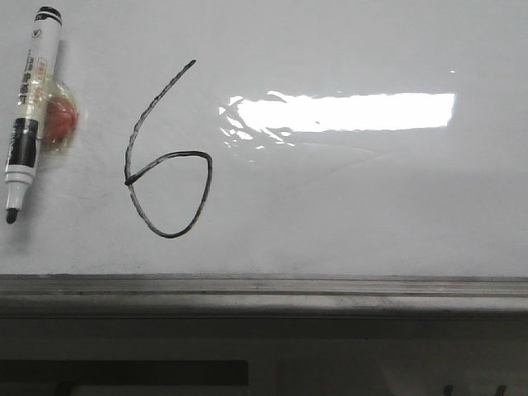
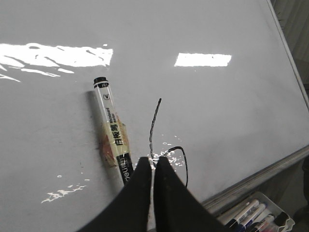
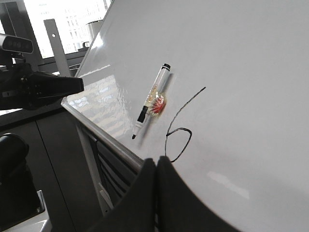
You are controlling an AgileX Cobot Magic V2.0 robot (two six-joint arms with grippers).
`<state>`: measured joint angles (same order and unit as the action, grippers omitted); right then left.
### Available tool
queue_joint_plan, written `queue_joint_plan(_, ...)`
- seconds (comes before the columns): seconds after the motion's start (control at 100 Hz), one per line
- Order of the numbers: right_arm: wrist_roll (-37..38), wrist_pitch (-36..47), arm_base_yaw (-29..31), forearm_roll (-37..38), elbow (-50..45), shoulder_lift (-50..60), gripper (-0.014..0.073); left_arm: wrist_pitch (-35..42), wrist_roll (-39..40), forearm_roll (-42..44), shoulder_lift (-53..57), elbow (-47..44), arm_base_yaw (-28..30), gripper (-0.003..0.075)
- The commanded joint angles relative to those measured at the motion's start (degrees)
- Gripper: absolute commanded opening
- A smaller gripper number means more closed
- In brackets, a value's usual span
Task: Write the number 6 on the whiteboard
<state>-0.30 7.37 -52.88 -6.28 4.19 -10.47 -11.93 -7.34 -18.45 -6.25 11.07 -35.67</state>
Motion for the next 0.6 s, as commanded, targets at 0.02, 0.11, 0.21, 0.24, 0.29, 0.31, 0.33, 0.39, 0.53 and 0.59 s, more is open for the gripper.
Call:
queue_joint_plan(0.02,-0.5,4.0,0.4,0.7,1.4,-0.3,-0.0064,4.4,0.1,2.7,-0.5,-0.1,1.9,-0.0019)
queue_joint_plan(0.11,-0.5,4.0,0.4,0.7,1.4,-0.3,-0.0064,4.5,0.3,5.2,-0.5,-1.9,5.5,-0.0019)
queue_joint_plan(0.21,-0.5,4.0,0.4,0.7,1.4,-0.3,-0.0064,4.6,0.7,5.2,-0.2,-3.7,11.2,-0.0019)
queue_joint_plan(0.24,-0.5,4.0,0.4,0.7,1.4,-0.3,-0.0064,4.6,0.7,5.2,0.2,-4.1,12.8,-0.0019)
queue_joint_plan(0.29,-0.5,4.0,0.4,0.7,1.4,-0.3,-0.0064,4.6,0.7,5.6,1.5,-4.8,15.6,-0.0019)
queue_joint_plan(0.31,-0.5,4.0,0.4,0.7,1.4,-0.3,-0.0064,4.6,0.7,5.8,2.2,-5.1,16.7,-0.0019)
queue_joint_plan(0.33,-0.5,4.0,0.4,0.7,1.4,-0.3,-0.0064,4.6,0.7,6.2,2.9,-5.4,17.9,-0.0019)
queue_joint_plan(0.39,-0.5,4.0,0.4,0.7,1.4,-0.3,-0.0064,4.5,0.7,8.9,4.7,-6.0,21.2,-0.0019)
queue_joint_plan(0.53,-0.5,4.0,0.4,0.7,1.4,-0.3,-0.0064,3.9,1.6,10.8,7.2,-6.8,29.1,-0.0019)
queue_joint_plan(0.59,-0.5,4.0,0.4,0.7,1.4,-0.3,-0.0064,3.9,4.3,11.7,7.8,-7.3,32.1,-0.0019)
